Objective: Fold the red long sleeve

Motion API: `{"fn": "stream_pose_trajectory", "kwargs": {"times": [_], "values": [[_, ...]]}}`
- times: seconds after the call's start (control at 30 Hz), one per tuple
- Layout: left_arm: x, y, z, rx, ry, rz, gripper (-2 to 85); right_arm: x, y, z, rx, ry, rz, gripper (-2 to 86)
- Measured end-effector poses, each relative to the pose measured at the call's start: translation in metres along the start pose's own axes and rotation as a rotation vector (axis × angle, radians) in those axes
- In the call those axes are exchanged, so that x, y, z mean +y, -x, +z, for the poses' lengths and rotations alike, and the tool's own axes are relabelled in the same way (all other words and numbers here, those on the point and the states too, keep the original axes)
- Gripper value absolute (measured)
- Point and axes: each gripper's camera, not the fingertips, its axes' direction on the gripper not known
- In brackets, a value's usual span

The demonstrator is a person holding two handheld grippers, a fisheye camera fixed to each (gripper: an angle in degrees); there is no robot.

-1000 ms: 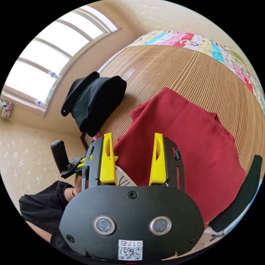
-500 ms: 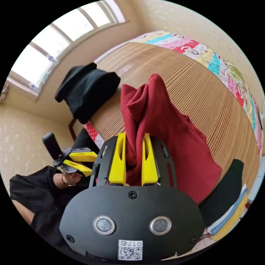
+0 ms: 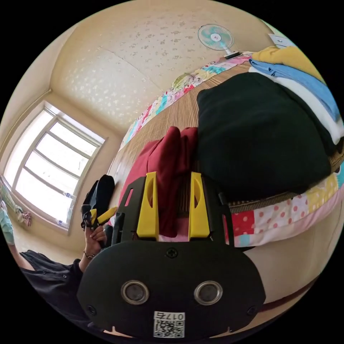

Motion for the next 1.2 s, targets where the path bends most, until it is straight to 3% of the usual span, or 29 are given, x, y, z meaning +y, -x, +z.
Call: {"fn": "stream_pose_trajectory", "kwargs": {"times": [0.17, 0.27, 0.4, 0.57, 0.77, 1.03, 1.2], "values": [[-0.053, 0.008, 0.035, -0.018, 0.028, -0.051, 20.2, -0.027, -0.024, 0.029, -0.051, 0.164, 0.008, 20.4], [-0.076, 0.022, 0.074, -0.021, 0.136, -0.136, 20.6, -0.032, -0.031, 0.044, -0.098, 0.283, 0.007, 20.9], [-0.082, 0.024, 0.104, -0.026, 0.205, -0.164, 17.2, -0.024, -0.032, 0.055, -0.091, 0.362, 0.038, 18.1], [-0.074, 0.003, 0.078, -0.021, 0.142, -0.137, 14.5, 0.002, -0.042, 0.046, -0.291, 0.337, 0.098, 13.2], [-0.073, -0.065, -0.045, -0.139, -0.036, -0.025, 13.6, 0.024, 0.074, 0.079, -0.37, 0.388, -0.09, 11.5], [-0.055, -0.17, -0.363, -0.399, -0.388, 0.119, 13.6, 0.044, 0.326, 0.153, -0.629, 0.374, -0.369, 11.3], [-0.036, -0.182, -0.511, -0.597, -0.532, 0.02, 14.1, 0.07, 0.479, 0.226, -0.701, 0.397, -0.465, 11.7]]}}
